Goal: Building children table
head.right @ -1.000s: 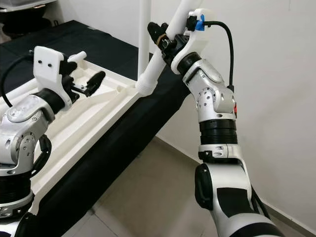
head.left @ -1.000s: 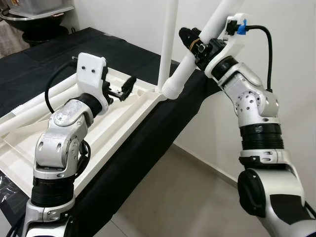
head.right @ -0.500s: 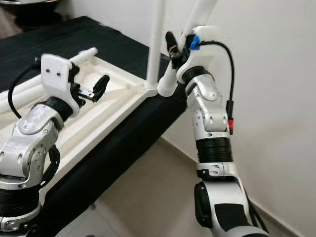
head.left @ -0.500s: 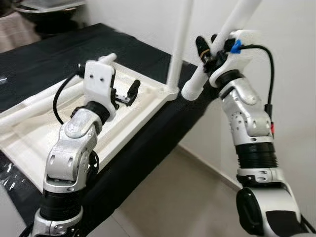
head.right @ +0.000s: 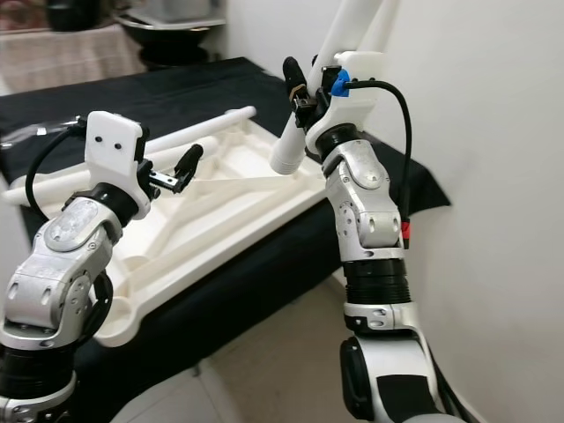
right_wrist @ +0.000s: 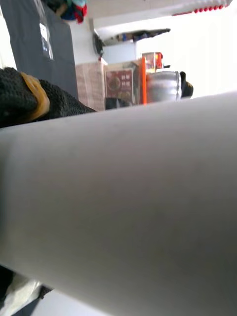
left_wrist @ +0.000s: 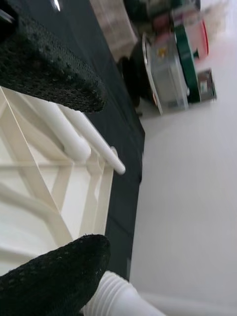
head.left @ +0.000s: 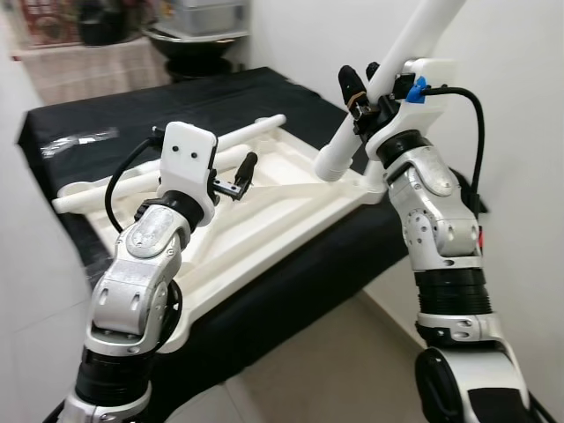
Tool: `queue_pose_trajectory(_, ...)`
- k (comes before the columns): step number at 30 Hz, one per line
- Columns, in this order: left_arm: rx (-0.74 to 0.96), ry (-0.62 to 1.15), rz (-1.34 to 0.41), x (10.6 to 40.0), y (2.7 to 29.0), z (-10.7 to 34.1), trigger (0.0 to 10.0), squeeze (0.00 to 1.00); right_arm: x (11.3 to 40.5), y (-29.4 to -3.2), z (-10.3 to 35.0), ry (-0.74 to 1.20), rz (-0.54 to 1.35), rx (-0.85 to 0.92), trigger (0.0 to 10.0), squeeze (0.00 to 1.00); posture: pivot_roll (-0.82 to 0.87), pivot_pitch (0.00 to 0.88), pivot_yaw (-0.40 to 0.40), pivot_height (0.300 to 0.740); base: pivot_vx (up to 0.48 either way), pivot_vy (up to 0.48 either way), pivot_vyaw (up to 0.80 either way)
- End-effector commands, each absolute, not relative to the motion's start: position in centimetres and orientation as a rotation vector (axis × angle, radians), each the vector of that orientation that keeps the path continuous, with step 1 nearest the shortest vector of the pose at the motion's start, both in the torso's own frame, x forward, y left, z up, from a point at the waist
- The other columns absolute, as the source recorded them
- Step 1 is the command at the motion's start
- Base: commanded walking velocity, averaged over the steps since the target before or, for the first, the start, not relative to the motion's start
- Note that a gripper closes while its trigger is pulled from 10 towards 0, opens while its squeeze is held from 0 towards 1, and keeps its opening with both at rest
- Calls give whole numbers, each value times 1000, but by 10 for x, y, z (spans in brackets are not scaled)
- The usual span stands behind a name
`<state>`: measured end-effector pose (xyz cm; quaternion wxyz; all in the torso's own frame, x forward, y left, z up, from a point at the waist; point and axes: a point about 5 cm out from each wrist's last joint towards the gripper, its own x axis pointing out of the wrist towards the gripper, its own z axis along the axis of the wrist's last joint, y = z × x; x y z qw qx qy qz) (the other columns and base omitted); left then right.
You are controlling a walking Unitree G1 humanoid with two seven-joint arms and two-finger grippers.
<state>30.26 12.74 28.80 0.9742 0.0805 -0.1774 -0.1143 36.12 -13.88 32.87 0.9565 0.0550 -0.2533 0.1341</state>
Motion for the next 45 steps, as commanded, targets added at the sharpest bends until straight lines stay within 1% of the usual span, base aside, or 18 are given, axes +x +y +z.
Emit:
queue_pose_trajectory(1, 171, -350, -222, 304, 129, 285, 10000, 0, 359, -139, 330, -532, 262, 117, 10000, 0, 28, 64, -88, 740, 0, 0, 800)
queue_pose_trajectory(2, 166, -340, -206, 303, 129, 282, 10000, 0, 358, -135, 320, -507, 250, 101, 10000, 0, 31, 54, -93, 740, 0, 0, 800)
queue_pose_trajectory(5, 161, -333, -199, 300, 126, 278, 10000, 0, 354, -130, 307, -475, 245, 87, 10000, 0, 33, 54, -97, 740, 0, 0, 800)
queue_pose_trajectory(11, 148, -331, -188, 299, 125, 276, 10000, 0, 353, -128, 305, -466, 238, 85, 10000, 0, 49, 73, -91, 740, 0, 0, 800)
queue_pose_trajectory(14, 147, -337, -174, 298, 126, 278, 10000, 0, 353, -128, 305, -466, 234, 87, 10000, 0, 47, 62, -106, 740, 0, 0, 800)
queue_pose_trajectory(25, 135, -360, -119, 296, 131, 284, 10000, 0, 352, -128, 310, -472, 224, 106, 10000, 0, 36, 59, -97, 740, 0, 0, 799)
queue_pose_trajectory(28, 130, -355, -116, 296, 131, 283, 10000, 0, 353, -129, 308, -451, 219, 132, 10000, 0, 40, 57, -102, 740, 0, 0, 0)
queue_pose_trajectory(35, 138, -330, -105, 296, 133, 280, 10000, 0, 354, -130, 306, -436, 209, 135, 10000, 0, 39, 56, -103, 740, 0, 0, 0)
queue_pose_trajectory(45, 135, -329, -106, 297, 133, 281, 10000, 0, 355, -134, 304, -423, 191, 133, 10000, 0, 35, 62, -101, 740, -296, 0, 0)
